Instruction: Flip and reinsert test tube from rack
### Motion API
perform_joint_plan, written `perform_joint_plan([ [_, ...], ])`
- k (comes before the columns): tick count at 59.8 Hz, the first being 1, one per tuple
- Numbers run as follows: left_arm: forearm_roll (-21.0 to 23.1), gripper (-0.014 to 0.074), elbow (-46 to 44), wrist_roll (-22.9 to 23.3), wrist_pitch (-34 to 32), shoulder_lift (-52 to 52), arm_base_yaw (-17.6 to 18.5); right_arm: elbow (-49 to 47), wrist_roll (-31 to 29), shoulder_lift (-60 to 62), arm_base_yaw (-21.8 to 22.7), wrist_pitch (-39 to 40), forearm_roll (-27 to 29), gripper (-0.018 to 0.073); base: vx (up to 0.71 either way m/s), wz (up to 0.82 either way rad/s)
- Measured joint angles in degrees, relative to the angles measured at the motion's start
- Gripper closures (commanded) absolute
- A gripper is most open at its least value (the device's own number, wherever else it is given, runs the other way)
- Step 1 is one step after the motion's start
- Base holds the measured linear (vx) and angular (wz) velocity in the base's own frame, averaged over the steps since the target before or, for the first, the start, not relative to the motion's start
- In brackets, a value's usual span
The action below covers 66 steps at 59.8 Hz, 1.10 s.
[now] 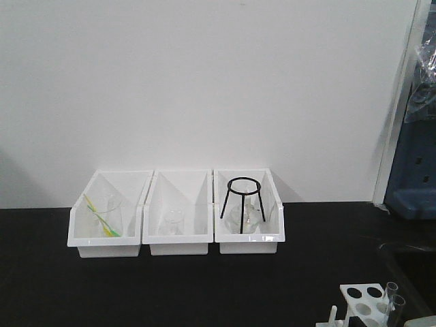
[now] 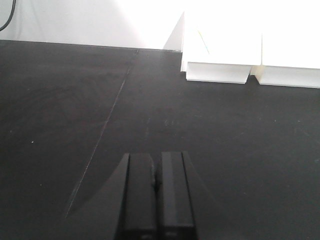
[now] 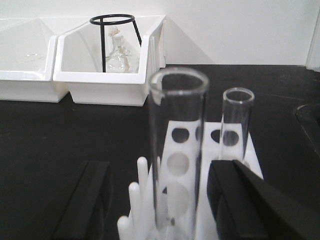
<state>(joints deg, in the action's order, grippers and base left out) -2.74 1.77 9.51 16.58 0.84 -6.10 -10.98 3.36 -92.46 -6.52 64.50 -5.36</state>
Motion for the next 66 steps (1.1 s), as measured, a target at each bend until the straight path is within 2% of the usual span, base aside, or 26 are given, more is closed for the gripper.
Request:
perform_joint_plan([
  [6, 0.0, 0.0603, 0.0, 0.0, 0.0, 0.0, 0.0, -0.7, -0.4, -0.3, 0.0, 0.0, 0.0, 0.0205, 0.00, 0.00],
  [19, 0.0, 0.0603, 0.0, 0.0, 0.0, 0.0, 0.0, -0.9, -0.7, -0.3, 0.0, 0.4, 0.1, 0.0572, 0.00, 0.00],
  [35, 0.0, 0.0603, 0.0, 0.0, 0.0, 0.0, 0.0, -0.9, -0.7, 1.0, 0.0, 0.0, 0.2, 0.0571, 0.00, 0.00],
  [47, 0.0, 0.0603, 0.0, 0.0, 0.0, 0.0, 0.0, -0.9, -0.4, 10.1, 0.0, -0.9, 0.5, 0.0571, 0.00, 0.00],
  [51, 0.0, 0.0603, 0.0, 0.0, 0.0, 0.0, 0.0, -1.5, -0.2, 14.5, 0.0, -4.3, 0.7, 0.0571, 0.00, 0.00],
  [58, 0.0, 0.0603, 0.0, 0.0, 0.0, 0.0, 0.0, -4.7, 1.5, 23.7, 0.0, -15.1, 0.8, 0.0571, 0.00, 0.00],
  [66, 0.0, 0.0603, 0.0, 0.0, 0.0, 0.0, 0.0, -12.9, 2.4, 32.6, 0.0, -33.2, 0.9, 0.0571, 0.00, 0.00],
])
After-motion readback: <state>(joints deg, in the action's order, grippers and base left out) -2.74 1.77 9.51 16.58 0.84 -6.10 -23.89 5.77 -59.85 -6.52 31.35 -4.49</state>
